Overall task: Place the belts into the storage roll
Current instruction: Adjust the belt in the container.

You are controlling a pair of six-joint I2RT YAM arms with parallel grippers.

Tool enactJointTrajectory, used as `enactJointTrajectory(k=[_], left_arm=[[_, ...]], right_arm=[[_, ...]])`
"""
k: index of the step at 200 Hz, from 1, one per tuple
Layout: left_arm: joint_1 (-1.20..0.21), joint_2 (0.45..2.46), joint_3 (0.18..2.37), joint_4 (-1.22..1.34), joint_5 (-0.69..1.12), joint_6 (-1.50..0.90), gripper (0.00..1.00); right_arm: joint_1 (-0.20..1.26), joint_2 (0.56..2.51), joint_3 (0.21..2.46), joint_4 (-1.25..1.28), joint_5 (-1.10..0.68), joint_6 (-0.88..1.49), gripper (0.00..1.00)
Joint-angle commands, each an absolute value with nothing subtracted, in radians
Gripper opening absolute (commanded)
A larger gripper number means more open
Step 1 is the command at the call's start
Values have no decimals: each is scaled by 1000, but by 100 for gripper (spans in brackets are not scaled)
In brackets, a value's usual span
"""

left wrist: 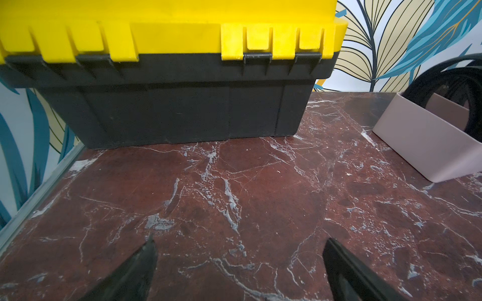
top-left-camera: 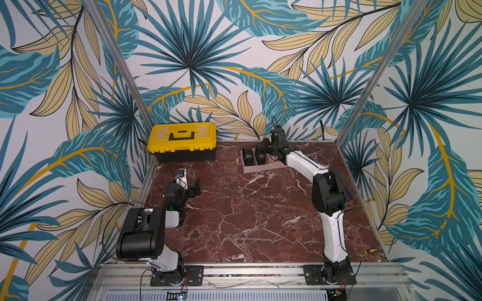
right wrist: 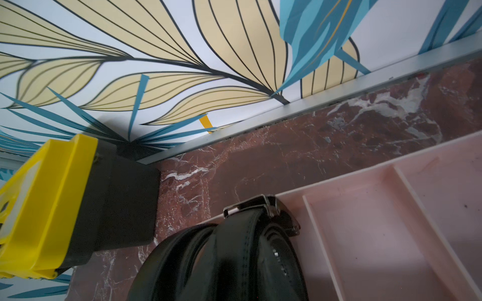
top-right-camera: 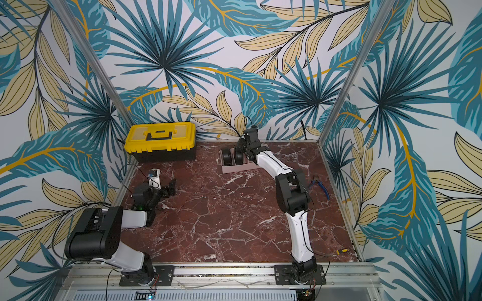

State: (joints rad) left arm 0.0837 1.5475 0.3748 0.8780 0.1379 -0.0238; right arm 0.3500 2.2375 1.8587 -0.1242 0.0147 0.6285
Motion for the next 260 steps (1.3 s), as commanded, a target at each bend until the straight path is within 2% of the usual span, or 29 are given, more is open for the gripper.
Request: enactJointTrajectory(k=[1,29,68,133,225,245,260], left_arm=[[80,1542,390,897,134,-26,99],[81,1542,390,898,134,-26,100],[81,1542,390,898,134,-26,99],[81,1542,390,898,134,-26,100],[81,1542,390,897,135,-26,100],[80,1542,390,897,135,-26,99],[81,1542,390,898,134,-26,100]], right_arm=[[360,2299,1812,-319,64,629,25],[361,2314,1829,-363,78,647,26],[363,2285,1837,-328,50,633,32],[362,2195,1910,-321,44,581,55],[359,2106,2034,-364,74,458,65],[350,1999,1968,-360,118,334,72],[336,1845,1747,-235,197,198,77]])
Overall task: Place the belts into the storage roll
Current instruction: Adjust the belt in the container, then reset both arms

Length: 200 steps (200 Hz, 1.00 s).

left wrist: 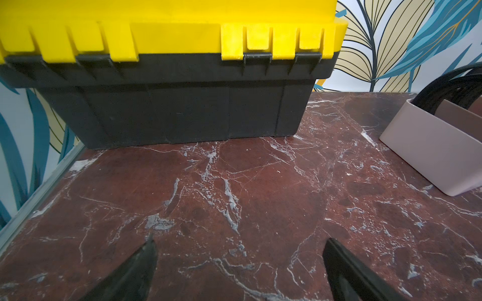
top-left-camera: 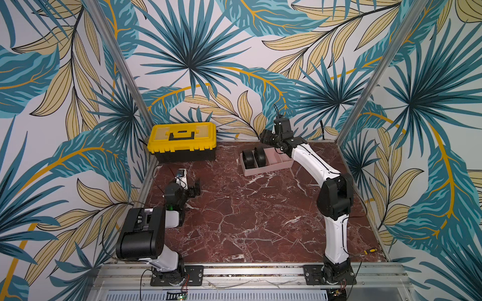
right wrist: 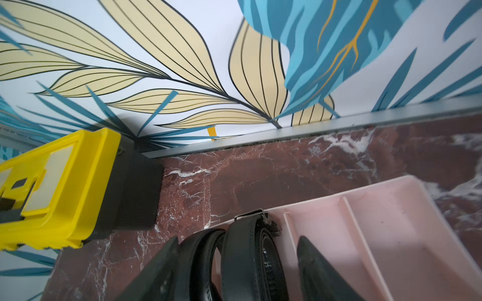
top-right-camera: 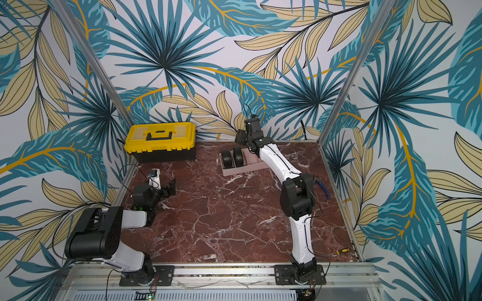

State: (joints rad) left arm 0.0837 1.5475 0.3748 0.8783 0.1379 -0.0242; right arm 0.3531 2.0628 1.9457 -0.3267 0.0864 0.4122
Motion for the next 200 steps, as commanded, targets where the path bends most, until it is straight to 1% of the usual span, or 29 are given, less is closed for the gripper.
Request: enactJointTrajectory(k=[1,8,26,30,37,50,74,91,111,129,135,146,158,165,173,176,181,191,200], left_arm=[[81,1542,390,898,134,-26,99],[80,1542,391,897,134,-26,100],[79,1542,391,897,133,-26,100],[79,1542,390,896,133,-26,100],[79,1542,391,896,131,-25,99],[78,1542,391,896,129,-25,99],[78,1542,391,896,127,-25,100],[78,1542,391,897,128,-25,100],[78,1542,391,897,129,-24,100],[78,1542,391,896,127,-25,100],[78,1542,391,896,128,-24,99],[78,1543,391,897,128,-25,99],[78,1542,391,897,128,-24,99],[77,1542,391,896,128,-25,99],[77,1542,391,894,128,-25,100],[77,1542,391,896,128,-25,100],[78,1542,391,895,128,-25,100],[76,1542,391,894,128,-24,100],[77,1542,391,894,127,-23,100]], right_arm=[[334,1833,1729,-235,203,179,78],[324,1748,1566,-91,255,120,82],[289,1520,1140,257,405,8,99],[274,1480,1074,290,413,8,99],[245,1423,1010,251,400,20,99],[222,1345,882,247,434,-24,99],[181,1258,686,291,371,-49,99],[167,1244,596,342,371,-73,99],[128,1262,509,437,329,-67,99],[101,1329,444,576,253,-71,99],[98,1353,433,648,256,-85,99],[83,1383,431,677,216,-77,99],[54,1416,404,771,206,-57,99],[13,1421,378,791,126,-19,99],[-18,1498,321,996,52,-27,99],[-31,1519,321,1036,18,-26,99],[-47,1513,346,983,-9,-22,99],[-64,1475,436,731,-9,17,99],[-72,1500,404,841,-23,6,99]])
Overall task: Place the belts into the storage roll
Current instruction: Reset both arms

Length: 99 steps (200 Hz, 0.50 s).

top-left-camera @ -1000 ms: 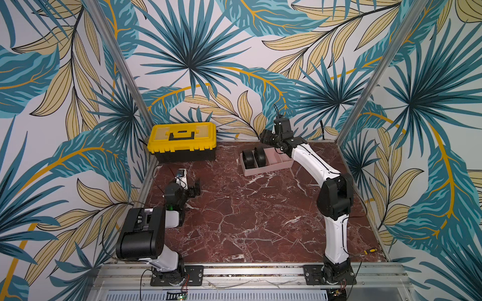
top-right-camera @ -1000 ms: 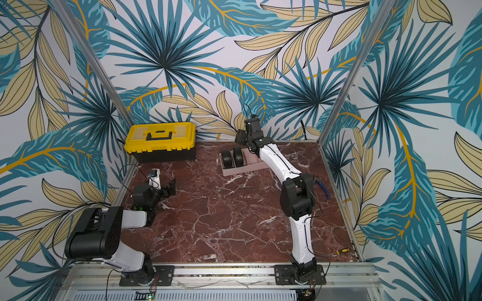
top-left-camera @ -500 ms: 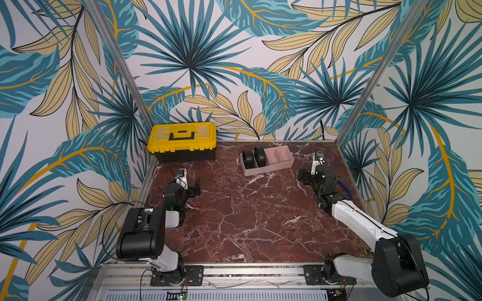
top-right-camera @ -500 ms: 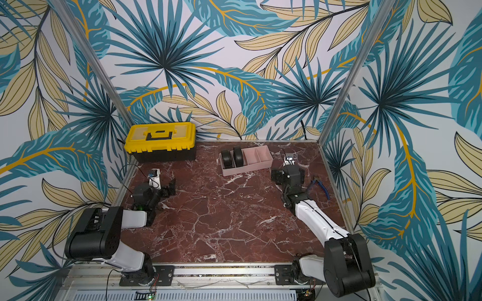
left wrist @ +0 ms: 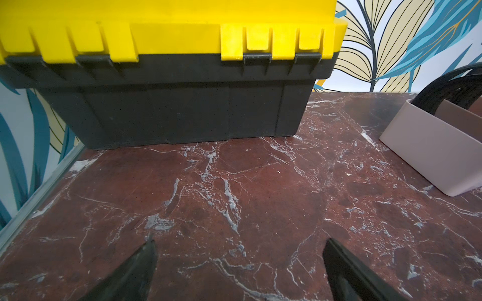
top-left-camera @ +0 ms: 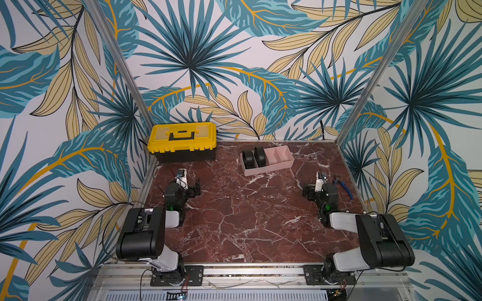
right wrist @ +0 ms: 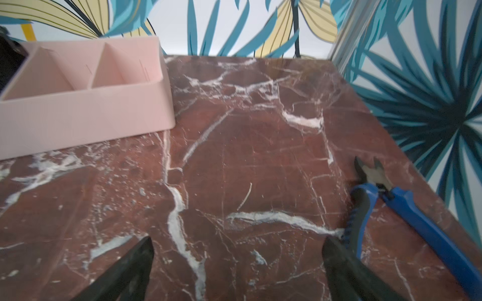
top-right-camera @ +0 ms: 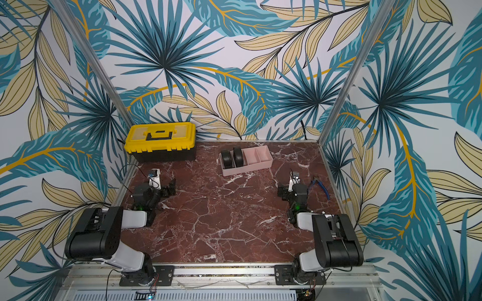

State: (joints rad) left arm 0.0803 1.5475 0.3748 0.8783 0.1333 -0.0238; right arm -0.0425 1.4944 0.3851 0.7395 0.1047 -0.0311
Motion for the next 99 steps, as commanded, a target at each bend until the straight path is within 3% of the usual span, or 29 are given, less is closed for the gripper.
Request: enactJointTrajectory(k=[1,99], left_arm=[[77,1542,391,894,127,-24,100],[76,1542,391,895,127,-24,100]], right_arm=[[-72,1503,401,854,-24,4,99],[-67,1482,408,808,43,23,99]])
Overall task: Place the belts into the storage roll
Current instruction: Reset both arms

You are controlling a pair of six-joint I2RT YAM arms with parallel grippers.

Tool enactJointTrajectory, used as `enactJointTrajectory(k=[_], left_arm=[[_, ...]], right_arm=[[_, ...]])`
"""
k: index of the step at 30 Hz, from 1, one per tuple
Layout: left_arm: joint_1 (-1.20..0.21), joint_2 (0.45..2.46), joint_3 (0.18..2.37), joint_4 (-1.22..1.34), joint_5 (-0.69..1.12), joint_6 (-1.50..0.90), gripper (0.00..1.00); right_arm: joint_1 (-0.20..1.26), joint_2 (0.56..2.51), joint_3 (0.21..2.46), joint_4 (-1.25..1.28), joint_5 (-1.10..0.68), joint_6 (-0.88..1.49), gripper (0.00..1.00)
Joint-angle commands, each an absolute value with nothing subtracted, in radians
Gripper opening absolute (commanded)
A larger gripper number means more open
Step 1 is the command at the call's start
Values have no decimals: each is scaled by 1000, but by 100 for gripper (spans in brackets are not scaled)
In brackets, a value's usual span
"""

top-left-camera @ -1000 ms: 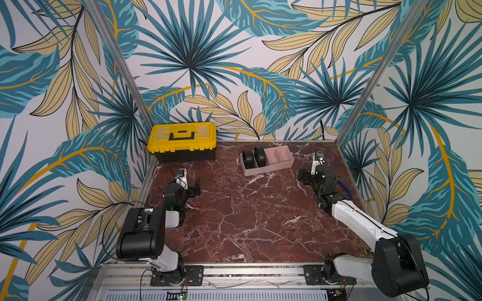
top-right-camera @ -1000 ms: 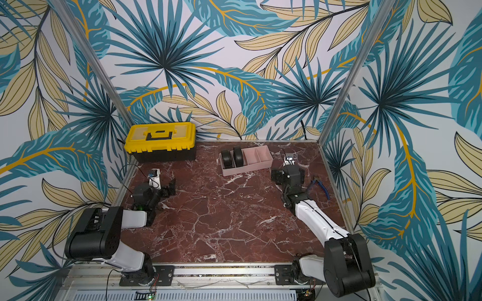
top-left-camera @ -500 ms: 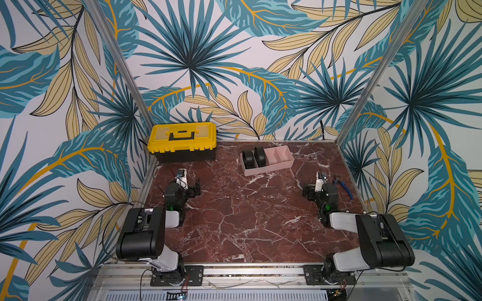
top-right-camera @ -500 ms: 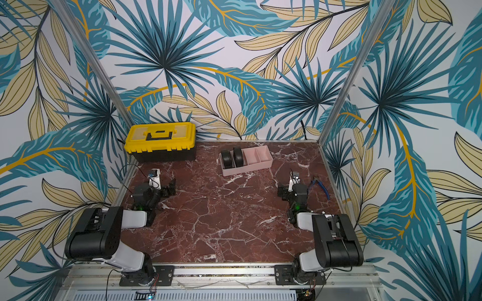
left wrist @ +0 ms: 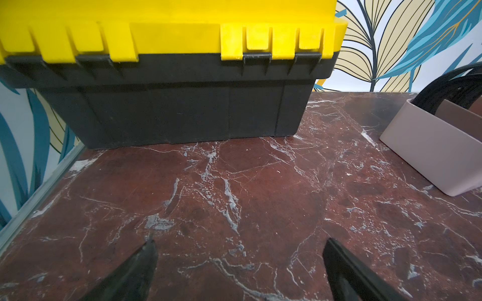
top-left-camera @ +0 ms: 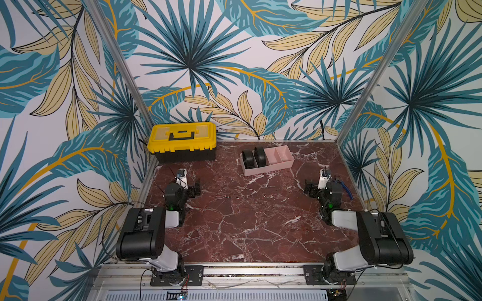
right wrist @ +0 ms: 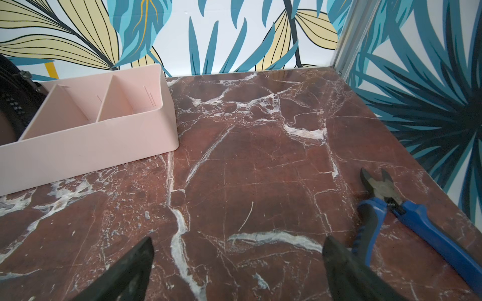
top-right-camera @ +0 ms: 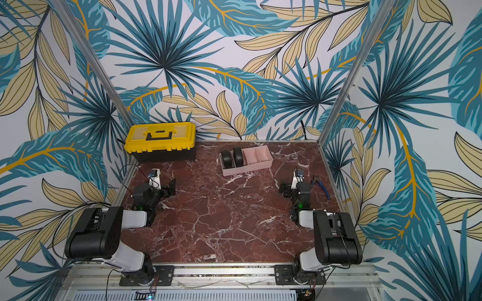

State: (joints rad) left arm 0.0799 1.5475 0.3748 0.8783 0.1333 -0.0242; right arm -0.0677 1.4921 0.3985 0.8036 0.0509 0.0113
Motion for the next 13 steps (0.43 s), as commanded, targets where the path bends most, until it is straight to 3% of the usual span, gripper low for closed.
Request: enactJointTrajectory(k=[1,13], left_arm=[[76,1542,391,895,127,-24,100],[76,1542,391,896,127,-24,100]], right_arm=[[-67,1482,408,808,43,23,99],[-63,1478,408,802,46,22,100]])
